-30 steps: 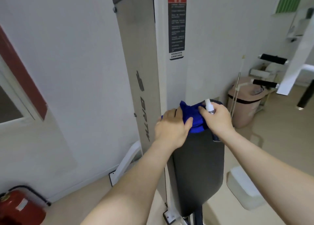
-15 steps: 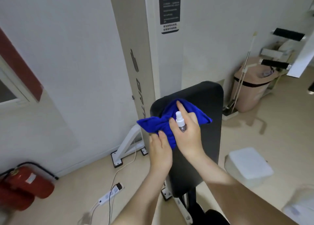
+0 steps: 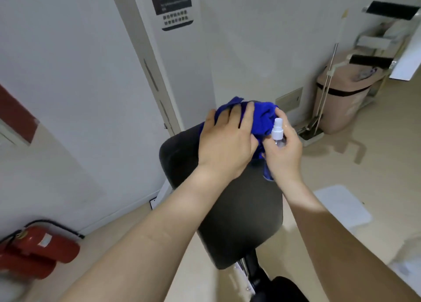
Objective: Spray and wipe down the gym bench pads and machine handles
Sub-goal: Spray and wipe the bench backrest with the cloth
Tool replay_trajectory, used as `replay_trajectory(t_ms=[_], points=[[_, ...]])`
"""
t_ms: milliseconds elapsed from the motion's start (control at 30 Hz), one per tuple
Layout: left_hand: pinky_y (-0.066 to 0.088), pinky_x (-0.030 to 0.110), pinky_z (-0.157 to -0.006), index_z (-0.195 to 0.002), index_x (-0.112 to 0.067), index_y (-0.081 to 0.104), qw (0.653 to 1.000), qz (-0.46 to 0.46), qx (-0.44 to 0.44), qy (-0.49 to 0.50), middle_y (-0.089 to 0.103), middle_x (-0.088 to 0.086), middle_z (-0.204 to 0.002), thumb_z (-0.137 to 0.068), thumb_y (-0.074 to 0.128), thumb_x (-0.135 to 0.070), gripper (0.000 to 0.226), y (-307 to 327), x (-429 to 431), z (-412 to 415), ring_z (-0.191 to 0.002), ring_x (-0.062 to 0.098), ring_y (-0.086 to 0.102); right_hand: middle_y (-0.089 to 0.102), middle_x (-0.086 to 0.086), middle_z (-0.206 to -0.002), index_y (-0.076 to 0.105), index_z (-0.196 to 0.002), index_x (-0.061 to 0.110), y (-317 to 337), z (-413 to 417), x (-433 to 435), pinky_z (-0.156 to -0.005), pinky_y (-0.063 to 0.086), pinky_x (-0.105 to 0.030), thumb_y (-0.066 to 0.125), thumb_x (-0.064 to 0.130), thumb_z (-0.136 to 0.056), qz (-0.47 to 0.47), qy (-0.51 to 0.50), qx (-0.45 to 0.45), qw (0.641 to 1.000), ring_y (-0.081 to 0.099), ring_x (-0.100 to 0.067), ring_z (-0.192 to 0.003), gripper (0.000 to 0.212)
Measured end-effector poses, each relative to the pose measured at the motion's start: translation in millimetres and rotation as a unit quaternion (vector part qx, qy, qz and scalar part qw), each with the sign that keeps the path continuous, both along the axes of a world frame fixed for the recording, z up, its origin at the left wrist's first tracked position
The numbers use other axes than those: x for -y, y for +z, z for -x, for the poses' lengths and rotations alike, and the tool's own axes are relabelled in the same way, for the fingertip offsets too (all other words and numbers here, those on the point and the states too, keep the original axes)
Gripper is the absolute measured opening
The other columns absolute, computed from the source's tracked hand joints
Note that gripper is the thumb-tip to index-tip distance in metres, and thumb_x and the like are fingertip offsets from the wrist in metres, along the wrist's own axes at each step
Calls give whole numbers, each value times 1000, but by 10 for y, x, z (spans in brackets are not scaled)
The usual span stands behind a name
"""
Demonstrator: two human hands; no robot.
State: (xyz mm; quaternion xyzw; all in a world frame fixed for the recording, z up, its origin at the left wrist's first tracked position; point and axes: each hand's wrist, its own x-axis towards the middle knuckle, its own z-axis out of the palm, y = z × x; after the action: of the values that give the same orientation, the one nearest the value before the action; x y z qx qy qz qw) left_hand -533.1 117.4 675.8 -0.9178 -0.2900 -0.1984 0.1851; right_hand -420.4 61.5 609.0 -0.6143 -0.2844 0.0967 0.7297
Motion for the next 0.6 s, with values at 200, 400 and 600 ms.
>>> replay_trajectory(t_ms=[200,400,600], points=[[8,48,-118,-148,-14,33,979,-96,-163,-81,36,7,-153,-95,35,-31,56,-392,150,-362,-137,28,36,61,-7,-74,62,-73,23,-526,-80,180,-65,46,-37,61,19,-79,33,21,-213,976,54,-20,-71,7],[-4,42,-119,-147,-5,30,903,-51,-402,-142,38,11,-150,-99,27,-17,49,-1123,502,-36,-139,27,32,46,-7,-57,58,-64,13,-1126,-50,762,-48,36,-27,58,-6,-80,150,-27,-311,938,40,-22,-51,25],[22,44,-115,-119,-11,64,978,-95,-171,-72,71,6,-104,-82,31,-12,50,-391,371,194,-98,27,64,56,-2,-60,67,-81,13,-485,115,686,-50,45,-26,64,1,-84,35,50,-254,965,49,-15,-53,12]])
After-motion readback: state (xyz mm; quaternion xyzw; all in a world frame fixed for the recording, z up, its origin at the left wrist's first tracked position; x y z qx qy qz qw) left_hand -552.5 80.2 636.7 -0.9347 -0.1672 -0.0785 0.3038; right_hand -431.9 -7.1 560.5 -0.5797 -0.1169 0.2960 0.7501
